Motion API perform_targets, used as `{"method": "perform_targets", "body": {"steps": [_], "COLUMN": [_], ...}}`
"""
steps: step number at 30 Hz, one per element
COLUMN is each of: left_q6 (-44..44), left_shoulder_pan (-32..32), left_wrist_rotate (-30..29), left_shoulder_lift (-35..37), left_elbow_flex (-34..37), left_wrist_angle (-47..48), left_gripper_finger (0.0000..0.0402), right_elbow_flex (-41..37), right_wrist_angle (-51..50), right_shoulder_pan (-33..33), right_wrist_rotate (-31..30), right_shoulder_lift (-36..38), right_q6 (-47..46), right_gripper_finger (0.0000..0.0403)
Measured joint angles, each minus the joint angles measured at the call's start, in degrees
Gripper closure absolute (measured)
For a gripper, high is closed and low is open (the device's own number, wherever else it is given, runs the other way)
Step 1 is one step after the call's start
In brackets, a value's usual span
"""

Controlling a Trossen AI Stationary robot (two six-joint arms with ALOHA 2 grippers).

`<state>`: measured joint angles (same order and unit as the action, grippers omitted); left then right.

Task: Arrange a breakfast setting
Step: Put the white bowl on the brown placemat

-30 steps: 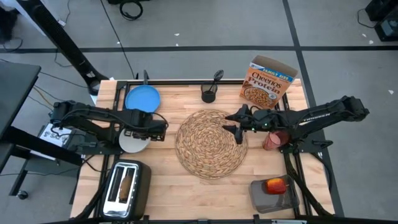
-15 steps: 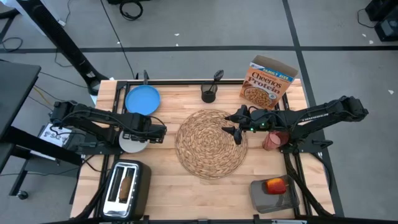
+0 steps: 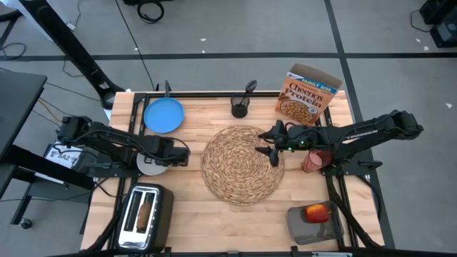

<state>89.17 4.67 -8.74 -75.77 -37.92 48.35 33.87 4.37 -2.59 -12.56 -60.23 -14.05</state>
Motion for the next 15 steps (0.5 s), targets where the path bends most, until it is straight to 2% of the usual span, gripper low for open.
{"method": "perform_targets", "body": {"steps": [6, 11, 15], "left_q6": [-7.2, -16.2, -28.9], "left_shoulder_pan": [0.0, 0.1, 0.9], "left_wrist_rotate": [0.0, -0.1, 0.0], "left_shoulder_lift": [0.0, -0.1, -0.1], "left_elbow_flex": [-1.1, -8.4, -17.7], "left_wrist_angle": [1.0, 4.2, 6.6], "left_gripper_finger": [0.0385, 0.0388, 0.0393], "right_elbow_flex": [7.2, 13.0, 13.9], "right_wrist_angle": [-7.3, -14.6, -15.9], "right_shoulder_pan": [0.0, 0.0, -0.1], "right_wrist_rotate": [0.8, 0.3, 0.8], "right_shoulder_lift": [0.6, 0.6, 0.6], "right_q6": [5.6, 10.3, 14.0], "right_gripper_finger": [0.0134, 0.0134, 0.0134]}}
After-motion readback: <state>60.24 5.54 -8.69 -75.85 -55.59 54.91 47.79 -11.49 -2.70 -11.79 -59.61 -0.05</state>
